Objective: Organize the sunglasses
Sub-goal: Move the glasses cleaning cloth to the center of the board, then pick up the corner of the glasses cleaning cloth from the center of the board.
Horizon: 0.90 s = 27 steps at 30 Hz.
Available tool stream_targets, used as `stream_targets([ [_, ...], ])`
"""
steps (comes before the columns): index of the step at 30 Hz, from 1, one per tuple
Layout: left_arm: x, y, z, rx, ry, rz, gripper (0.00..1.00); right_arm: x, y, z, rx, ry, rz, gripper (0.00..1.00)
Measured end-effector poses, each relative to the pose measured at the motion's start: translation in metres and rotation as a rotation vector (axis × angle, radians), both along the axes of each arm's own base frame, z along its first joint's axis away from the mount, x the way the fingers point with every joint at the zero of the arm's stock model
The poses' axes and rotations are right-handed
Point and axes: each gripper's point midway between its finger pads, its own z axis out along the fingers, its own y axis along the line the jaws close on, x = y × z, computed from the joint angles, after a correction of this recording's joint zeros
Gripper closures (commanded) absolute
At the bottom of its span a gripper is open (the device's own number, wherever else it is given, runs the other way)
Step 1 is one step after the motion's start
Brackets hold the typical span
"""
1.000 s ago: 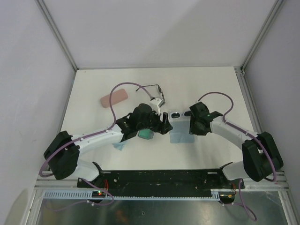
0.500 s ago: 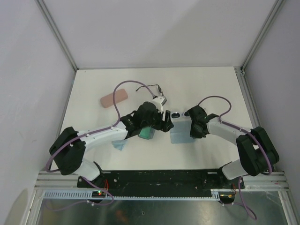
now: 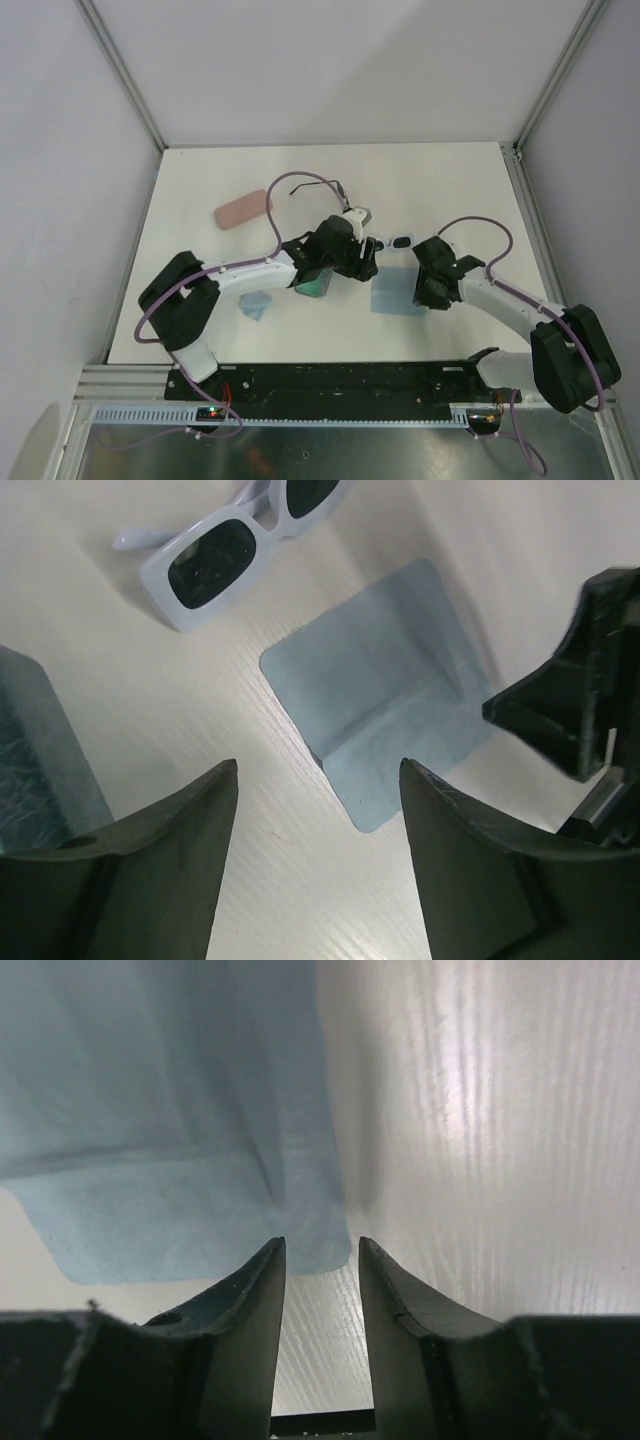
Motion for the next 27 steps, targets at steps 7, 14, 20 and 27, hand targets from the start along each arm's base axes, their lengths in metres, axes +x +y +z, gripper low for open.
stream_targets([
  [7,0.004,-0.016,-0.018,0.047,0.022,-0.025,0.34,0.024,-0.019,0.012,0.051,-0.066,-0.085,0.64],
  [14,0.017,-0.024,-0.037,0.102,0.024,-0.004,0.40,0.060,-0.015,0.015,0.070,-0.107,-0.055,0.67],
  [20,0.029,-0.024,-0.055,0.158,0.018,0.027,0.44,0.085,-0.011,0.011,0.068,-0.113,-0.031,0.68],
  [27,0.041,-0.027,-0.070,0.202,0.002,0.047,0.46,0.100,-0.011,0.002,0.048,-0.096,-0.011,0.70],
])
